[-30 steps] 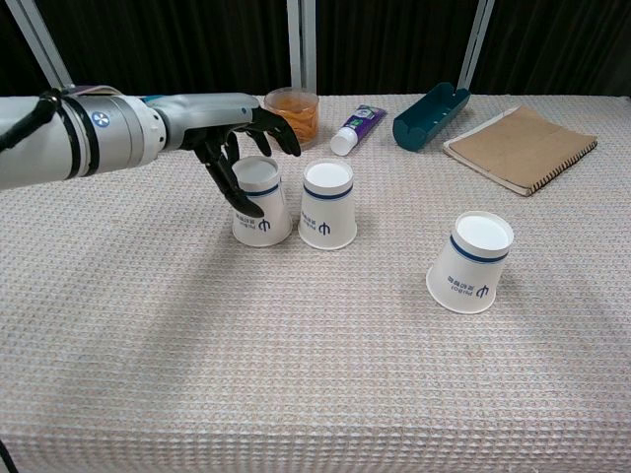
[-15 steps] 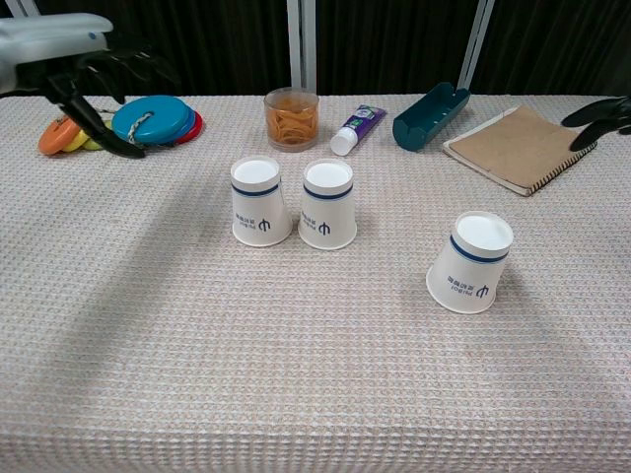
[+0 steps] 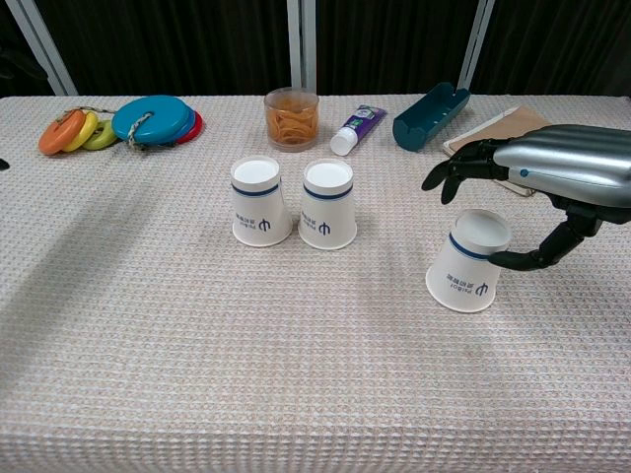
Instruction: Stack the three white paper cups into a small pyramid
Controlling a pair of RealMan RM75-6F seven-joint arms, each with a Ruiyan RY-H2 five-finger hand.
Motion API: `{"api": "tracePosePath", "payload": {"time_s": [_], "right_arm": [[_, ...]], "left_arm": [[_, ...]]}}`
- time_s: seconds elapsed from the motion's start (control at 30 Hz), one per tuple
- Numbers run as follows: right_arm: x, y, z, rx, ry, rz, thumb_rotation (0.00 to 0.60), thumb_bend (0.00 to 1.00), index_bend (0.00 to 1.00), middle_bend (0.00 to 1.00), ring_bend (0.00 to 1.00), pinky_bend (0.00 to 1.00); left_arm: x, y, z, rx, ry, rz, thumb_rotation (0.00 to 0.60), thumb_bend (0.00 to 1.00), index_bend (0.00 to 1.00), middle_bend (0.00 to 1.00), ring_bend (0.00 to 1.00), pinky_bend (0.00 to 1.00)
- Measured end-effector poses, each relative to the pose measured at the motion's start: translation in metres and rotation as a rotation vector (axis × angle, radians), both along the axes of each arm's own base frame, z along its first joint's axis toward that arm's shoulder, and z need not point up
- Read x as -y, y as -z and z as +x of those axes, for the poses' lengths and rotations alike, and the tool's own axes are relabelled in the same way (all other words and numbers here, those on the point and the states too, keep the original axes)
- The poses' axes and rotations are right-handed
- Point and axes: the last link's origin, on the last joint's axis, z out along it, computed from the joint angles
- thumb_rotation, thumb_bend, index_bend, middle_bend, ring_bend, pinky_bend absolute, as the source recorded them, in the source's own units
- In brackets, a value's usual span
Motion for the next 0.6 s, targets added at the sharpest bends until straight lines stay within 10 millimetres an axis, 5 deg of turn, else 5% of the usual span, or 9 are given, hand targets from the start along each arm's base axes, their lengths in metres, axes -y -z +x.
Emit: {"api": "tracePosePath", "payload": {"time_s": [0.6], "right_arm": [[-0.0010, 0.0004, -0.0062, -0.090, -0.038, -0.062, 0.600, 0.33, 0.41, 0.42, 0.22, 0.30]], "left_arm": [[0.0037, -0.0067, -0.0079, 0.031, -0.042, -0.018, 0.600, 0.03, 0.23, 0.14, 0.14, 0.30]]}}
